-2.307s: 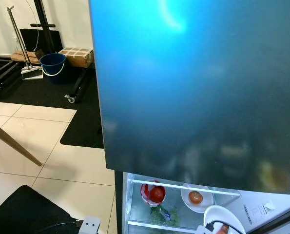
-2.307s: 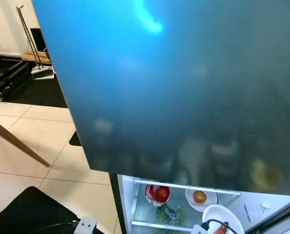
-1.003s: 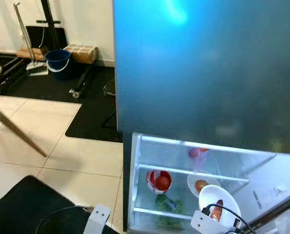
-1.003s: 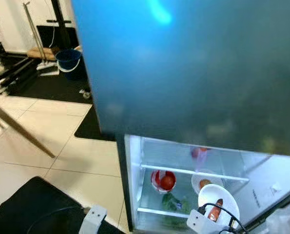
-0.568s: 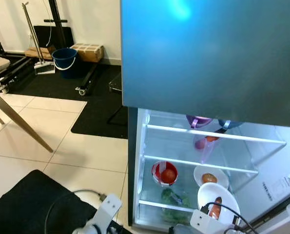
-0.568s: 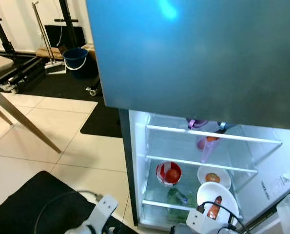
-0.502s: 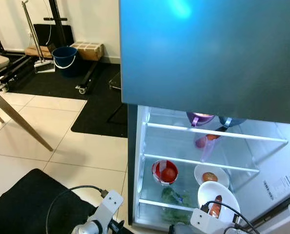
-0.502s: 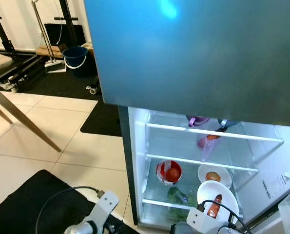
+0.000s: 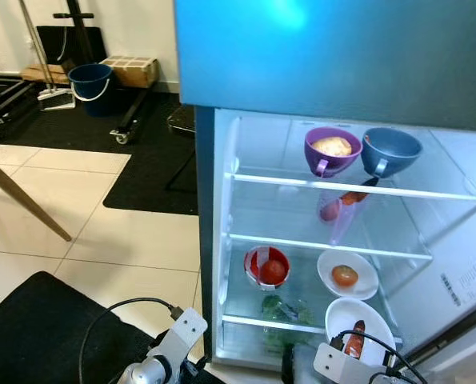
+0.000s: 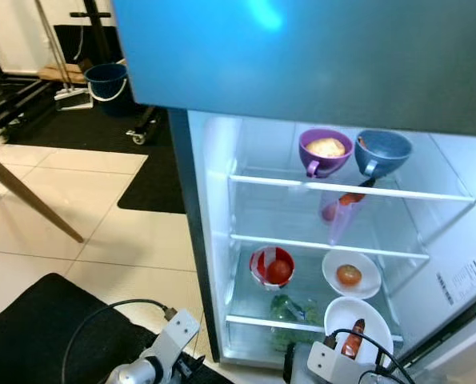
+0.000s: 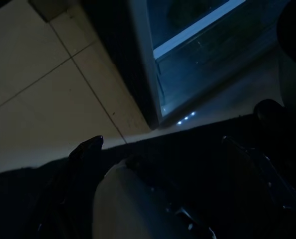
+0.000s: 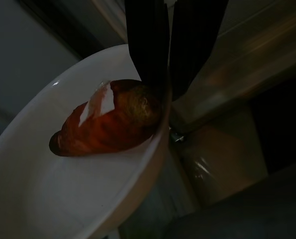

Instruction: Restocking fridge

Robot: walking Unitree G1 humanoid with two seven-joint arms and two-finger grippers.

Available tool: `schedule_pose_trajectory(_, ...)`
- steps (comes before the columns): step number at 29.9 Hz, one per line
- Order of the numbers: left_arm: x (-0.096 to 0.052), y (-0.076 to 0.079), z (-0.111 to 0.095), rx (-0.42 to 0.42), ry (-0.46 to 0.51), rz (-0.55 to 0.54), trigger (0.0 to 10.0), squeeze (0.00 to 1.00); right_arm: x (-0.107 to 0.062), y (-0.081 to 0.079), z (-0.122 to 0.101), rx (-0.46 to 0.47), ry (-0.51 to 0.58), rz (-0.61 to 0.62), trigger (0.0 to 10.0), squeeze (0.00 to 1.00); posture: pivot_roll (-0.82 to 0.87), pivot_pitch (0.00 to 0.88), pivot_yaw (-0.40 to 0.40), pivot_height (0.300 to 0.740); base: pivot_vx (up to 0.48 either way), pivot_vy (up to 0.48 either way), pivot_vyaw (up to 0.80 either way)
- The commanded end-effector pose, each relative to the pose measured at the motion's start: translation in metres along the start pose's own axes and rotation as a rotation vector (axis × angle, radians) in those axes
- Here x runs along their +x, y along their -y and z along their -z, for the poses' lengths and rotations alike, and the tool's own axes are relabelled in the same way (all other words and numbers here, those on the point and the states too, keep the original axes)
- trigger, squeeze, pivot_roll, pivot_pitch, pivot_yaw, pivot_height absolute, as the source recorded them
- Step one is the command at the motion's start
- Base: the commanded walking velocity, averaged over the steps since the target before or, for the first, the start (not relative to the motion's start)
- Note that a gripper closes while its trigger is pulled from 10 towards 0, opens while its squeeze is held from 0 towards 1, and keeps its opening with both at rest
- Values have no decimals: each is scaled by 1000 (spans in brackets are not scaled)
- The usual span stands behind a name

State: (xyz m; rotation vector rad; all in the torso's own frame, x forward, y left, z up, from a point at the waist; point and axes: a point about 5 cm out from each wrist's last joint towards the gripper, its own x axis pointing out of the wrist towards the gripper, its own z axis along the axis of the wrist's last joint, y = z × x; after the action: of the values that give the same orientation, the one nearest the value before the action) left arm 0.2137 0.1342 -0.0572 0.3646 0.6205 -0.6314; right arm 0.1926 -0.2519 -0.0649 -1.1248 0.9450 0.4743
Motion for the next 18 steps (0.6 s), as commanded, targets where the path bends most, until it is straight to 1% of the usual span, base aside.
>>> schedule_pose_trajectory(1, 1, 0, -4, 24, 18, 3, 10000, 0, 0, 6, 0, -8, 5, 24, 10000, 0, 23, 0, -43, 547, 0, 0, 0)
schedule_pose_trajectory(3, 2, -2, -9, 39, 40, -1, 10000, 0, 0, 10, -1, -19, 9, 33, 10000, 0, 23, 0, -43, 537, 0, 0, 0)
schedule_pose_trajectory(5, 2, -2, -9, 39, 40, -1, 10000, 0, 0, 10, -1, -19, 9, 33, 10000, 0, 23, 0, -43, 537, 0, 0, 0)
schedule_pose_trajectory(10, 5, -2, -18, 57, 78, 0, 10000, 0, 0, 14, -3, -36, 15, 43, 10000, 0, 25, 0, -46, 517, 0, 0, 0)
schedule_pose_trajectory(14, 5, -1, -19, 61, 83, 3, 10000, 0, 0, 14, -3, -39, 16, 44, 10000, 0, 25, 0, -45, 512, 0, 0, 0)
schedule_pose_trajectory(18, 6, 0, -20, 70, 89, 10, 10000, 0, 0, 14, -3, -44, 17, 46, 10000, 0, 25, 0, -45, 497, 0, 0, 0)
